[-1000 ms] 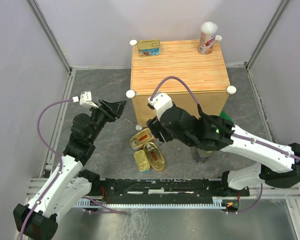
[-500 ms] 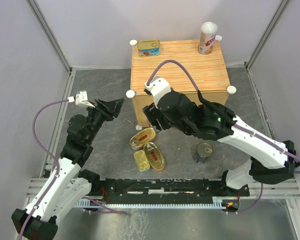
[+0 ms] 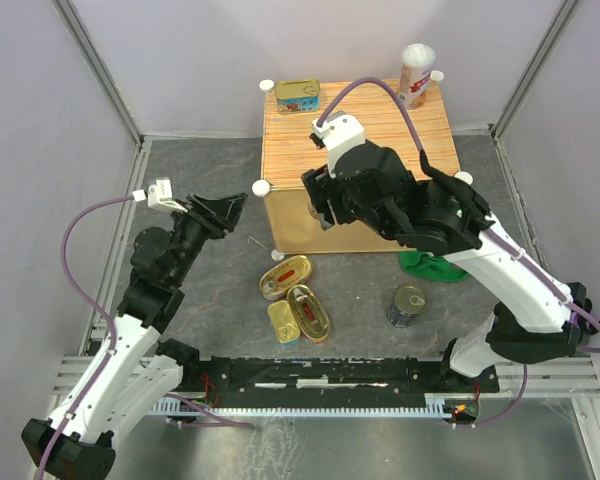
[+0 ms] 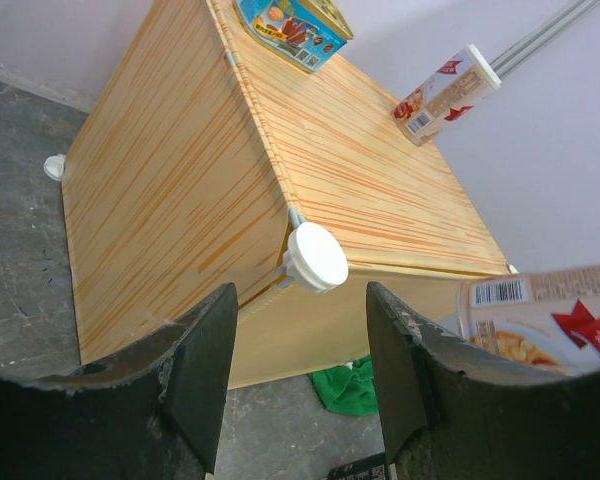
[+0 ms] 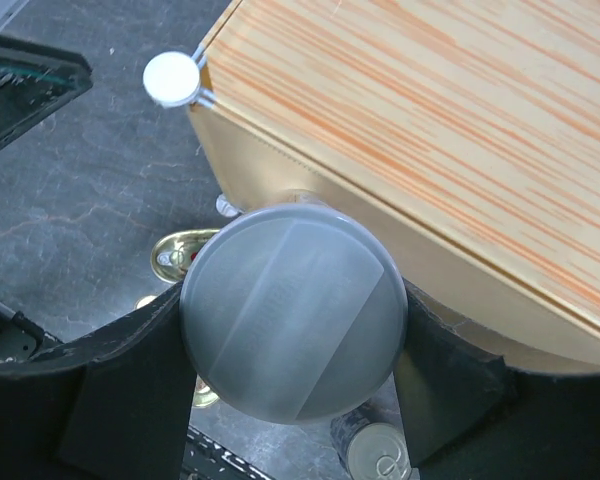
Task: Place and organize the canned foods onto the counter
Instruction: Place the canned food on the counter.
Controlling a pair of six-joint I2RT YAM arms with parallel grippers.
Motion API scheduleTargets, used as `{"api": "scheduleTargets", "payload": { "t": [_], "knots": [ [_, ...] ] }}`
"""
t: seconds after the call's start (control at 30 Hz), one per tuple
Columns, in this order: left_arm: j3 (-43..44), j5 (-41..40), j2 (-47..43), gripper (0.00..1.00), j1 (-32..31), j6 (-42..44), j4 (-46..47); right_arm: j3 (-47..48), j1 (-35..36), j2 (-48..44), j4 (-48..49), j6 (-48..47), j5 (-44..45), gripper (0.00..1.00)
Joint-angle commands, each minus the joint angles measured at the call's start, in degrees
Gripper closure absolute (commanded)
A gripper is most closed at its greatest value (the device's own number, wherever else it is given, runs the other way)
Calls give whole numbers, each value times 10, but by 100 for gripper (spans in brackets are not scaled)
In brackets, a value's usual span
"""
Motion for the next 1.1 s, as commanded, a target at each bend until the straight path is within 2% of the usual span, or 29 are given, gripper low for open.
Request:
{"api": "scheduleTargets", "payload": {
  "t": [0.0, 0.27, 0.8, 1.07],
  "knots": [
    [35, 14, -1, 39, -1, 22, 8, 76, -28, 1, 39, -26, 37, 82],
    [43, 15, -3, 39, -2, 25, 3, 167, -93, 37, 15, -57, 55, 83],
    [51, 20, 13, 39, -2, 25, 5, 204, -283, 80, 48, -75, 32, 82],
    [57, 22, 22, 39, -2, 29, 1, 211, -347, 99, 57, -56, 0, 82]
  ]
}}
